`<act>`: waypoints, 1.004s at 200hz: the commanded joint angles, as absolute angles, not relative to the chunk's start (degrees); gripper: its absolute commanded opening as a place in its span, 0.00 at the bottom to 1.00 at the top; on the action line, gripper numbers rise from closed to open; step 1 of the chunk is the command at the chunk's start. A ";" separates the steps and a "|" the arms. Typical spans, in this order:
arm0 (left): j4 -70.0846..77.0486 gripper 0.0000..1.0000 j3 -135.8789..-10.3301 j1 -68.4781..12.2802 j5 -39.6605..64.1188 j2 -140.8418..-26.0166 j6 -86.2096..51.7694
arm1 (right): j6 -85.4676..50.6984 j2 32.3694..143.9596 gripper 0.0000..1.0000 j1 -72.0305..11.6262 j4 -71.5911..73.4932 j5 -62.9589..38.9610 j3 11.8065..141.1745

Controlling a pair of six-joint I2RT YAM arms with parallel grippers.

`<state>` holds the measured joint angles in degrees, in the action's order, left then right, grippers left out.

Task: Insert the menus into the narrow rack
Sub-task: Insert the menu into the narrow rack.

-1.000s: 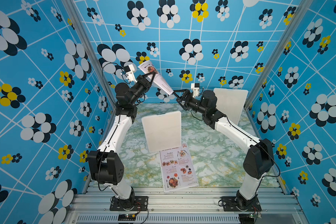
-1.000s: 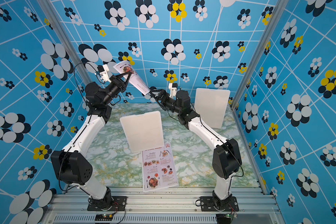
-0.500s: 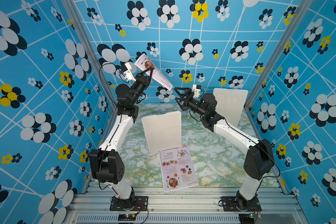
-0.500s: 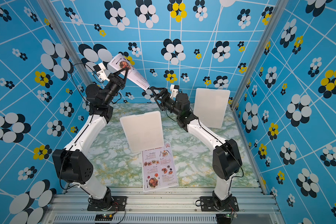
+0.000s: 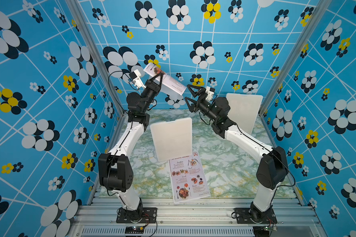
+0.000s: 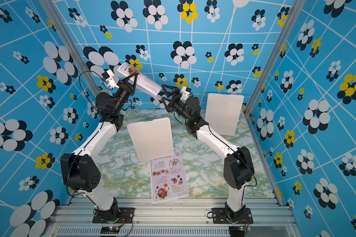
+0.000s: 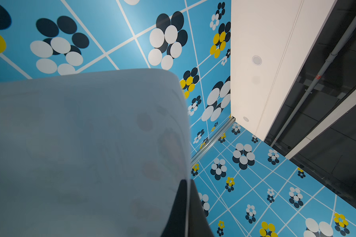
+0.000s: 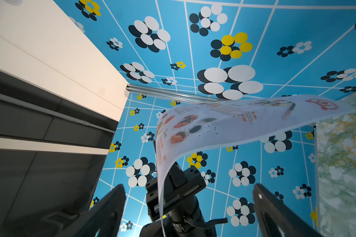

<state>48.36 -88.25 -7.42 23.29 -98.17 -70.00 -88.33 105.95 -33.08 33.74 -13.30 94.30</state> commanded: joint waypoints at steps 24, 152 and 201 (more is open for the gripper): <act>53.49 0.00 -88.33 -7.56 23.31 -98.70 -71.36 | -91.06 108.75 0.99 -34.08 36.43 -10.89 98.06; 56.85 0.00 -86.29 -7.69 23.58 -98.55 -72.07 | -101.69 117.11 0.99 -35.16 44.12 -7.50 106.05; 58.52 0.00 -85.28 -7.82 24.87 -98.20 -73.01 | -101.37 118.45 0.99 -35.02 42.64 -6.34 108.79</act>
